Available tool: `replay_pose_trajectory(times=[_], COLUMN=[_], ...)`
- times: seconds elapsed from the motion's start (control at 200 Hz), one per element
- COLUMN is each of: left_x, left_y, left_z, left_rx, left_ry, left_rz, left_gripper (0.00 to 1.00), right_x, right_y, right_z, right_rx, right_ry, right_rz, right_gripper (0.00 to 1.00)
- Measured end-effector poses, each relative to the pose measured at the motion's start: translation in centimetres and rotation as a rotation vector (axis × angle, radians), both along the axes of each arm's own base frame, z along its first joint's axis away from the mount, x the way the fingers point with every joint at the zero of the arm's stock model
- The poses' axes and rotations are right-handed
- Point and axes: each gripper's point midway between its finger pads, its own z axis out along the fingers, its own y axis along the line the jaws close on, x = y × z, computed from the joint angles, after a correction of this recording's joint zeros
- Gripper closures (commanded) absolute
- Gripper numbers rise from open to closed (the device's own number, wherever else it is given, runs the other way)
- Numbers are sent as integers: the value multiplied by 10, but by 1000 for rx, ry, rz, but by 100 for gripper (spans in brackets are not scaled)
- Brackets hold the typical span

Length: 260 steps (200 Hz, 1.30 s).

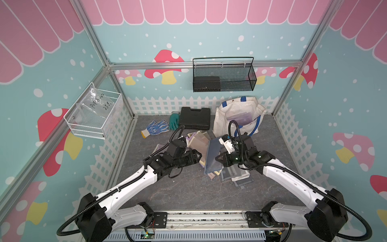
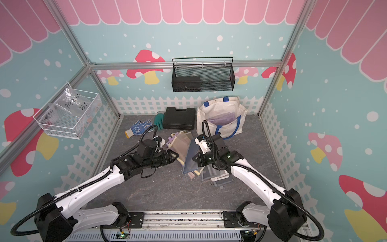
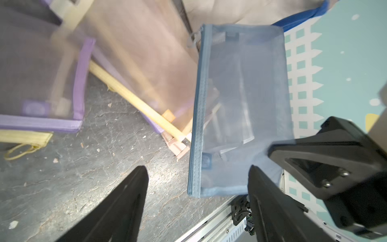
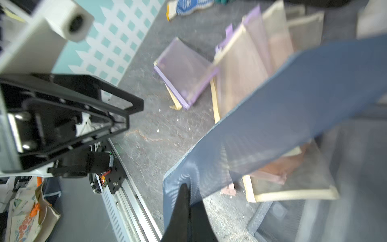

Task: Put the pencil pouch into the canvas bag
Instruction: Pick up the pencil pouch, then place the pencil pouch in the canvas bag.

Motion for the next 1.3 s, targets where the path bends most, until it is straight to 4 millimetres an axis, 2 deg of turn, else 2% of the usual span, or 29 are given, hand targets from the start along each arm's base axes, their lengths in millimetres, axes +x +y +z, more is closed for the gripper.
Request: replay_pose_trajectory(times=[0.14,0.29,0.41,0.505,0.69,0.795,1.006,1.176,1.301], left_x=[7,12,13,14,15,16,16,16,15], left_y=[-6,-9,-9,-10,-10,-9,-8,-7,-5], left_z=[52,99,123,130,122,122,119,118,115], left_rx=[-37,-68,-79,-80,-59,-55,-44,-41,-29], left_ry=[-118,-232,-289,-309,-286,-287,-280,-276,-268], left_rz=[-30,-53,-64,-69,-71,-65,-60,-60,-53], left_gripper=[23,23,23,23,22,22,22,22,22], right_x=[16,33,59,87,138,152,190,230,247], right_y=[5,6,-4,-27,-92,-112,-131,-140,-143], right_z=[74,138,174,186,178,171,149,106,76], right_rx=[95,163,193,197,176,172,162,108,80], right_ry=[-148,-277,-356,-376,-341,-320,-291,-232,-184], right_rz=[-34,-79,-158,-259,-502,-575,-650,-685,-696], right_gripper=[100,100,100,100,100,100,100,100,100])
